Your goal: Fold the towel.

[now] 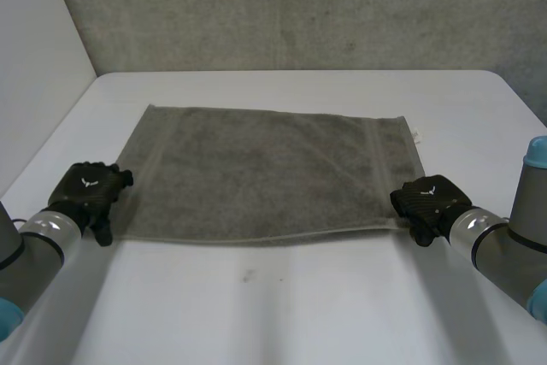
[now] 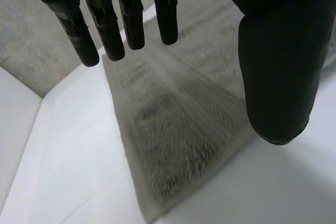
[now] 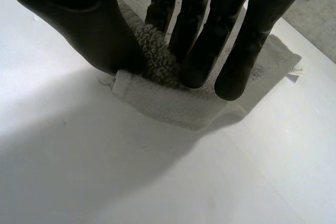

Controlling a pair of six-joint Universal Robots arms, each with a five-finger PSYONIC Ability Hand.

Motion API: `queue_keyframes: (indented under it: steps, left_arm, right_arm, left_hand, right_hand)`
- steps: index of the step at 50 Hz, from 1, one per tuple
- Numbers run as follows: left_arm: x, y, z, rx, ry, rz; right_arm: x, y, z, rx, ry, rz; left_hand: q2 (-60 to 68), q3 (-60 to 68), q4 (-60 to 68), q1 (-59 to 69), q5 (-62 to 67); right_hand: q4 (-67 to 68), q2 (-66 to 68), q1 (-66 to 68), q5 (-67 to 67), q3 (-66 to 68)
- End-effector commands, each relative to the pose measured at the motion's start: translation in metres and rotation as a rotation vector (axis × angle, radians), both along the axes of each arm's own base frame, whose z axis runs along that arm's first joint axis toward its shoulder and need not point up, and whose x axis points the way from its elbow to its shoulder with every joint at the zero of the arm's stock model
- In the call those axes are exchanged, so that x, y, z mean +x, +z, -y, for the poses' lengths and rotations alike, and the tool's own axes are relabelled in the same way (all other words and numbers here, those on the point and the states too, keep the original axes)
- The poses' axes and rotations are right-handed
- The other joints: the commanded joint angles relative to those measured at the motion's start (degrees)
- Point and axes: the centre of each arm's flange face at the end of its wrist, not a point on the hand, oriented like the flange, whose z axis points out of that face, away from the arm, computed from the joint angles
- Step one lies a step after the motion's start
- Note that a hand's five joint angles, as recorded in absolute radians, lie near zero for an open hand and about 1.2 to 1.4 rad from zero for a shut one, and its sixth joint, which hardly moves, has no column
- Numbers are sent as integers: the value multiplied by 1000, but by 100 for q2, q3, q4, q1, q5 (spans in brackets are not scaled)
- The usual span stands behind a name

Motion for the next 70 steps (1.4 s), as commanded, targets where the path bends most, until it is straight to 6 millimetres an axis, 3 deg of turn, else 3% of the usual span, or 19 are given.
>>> queue_keyframes:
  steps: [1, 14, 40, 46, 48, 50, 53, 58, 63, 70]
  left_arm:
    - [2, -13, 1, 25, -13, 56]
    - [0, -30, 5, 69, -21, 58]
    - [-23, -24, 21, 22, -66, 9]
    - [-26, -22, 27, 7, -70, 4]
    - [-26, -22, 29, 6, -70, -1]
    - [-27, -21, 30, 6, -64, -22]
    - [-26, -20, 30, 10, -57, -34]
    - [-25, -14, 25, 5, -51, -36]
    - [-23, -2, 12, -10, -54, -36]
    - [-21, 12, -20, -9, -59, -29]
  right_arm:
    - [0, -1, 0, 3, 0, 0]
    - [0, -1, 1, -9, 0, 2]
    - [0, -8, 1, -10, 20, -40]
    - [0, -11, 1, -4, 19, -43]
    - [0, -11, 1, -4, 19, -43]
    - [0, -11, 1, -4, 19, -43]
    - [0, -10, 2, -8, 16, -43]
    - [0, -2, 4, -29, 17, -35]
    - [-4, 19, 3, -70, -3, -24]
    - [-18, 40, -10, 7, -30, -44]
  left_hand:
    - [351, 348, 350, 369, 340]
    - [418, 415, 417, 436, 407]
    - [1545, 1542, 1544, 1563, 1534]
    - [2756, 2753, 2755, 2774, 2745]
    - [3412, 3409, 3411, 3430, 3401]
    - [4901, 4898, 4900, 4919, 4890]
    - [5698, 5695, 5696, 5716, 5687]
    - [5698, 5695, 5696, 5716, 5687]
    - [5698, 5695, 5696, 5716, 5687]
    - [5698, 5695, 5696, 5716, 5687]
  right_hand:
    - [852, 936, 860, 867, 825]
    - [852, 936, 860, 867, 825]
    - [852, 936, 860, 867, 825]
    - [852, 936, 860, 867, 825]
    - [852, 936, 860, 867, 825]
    - [852, 936, 860, 867, 825]
    - [852, 936, 860, 867, 825]
    - [852, 936, 860, 867, 825]
    - [852, 936, 860, 867, 825]
    - [852, 936, 860, 867, 825]
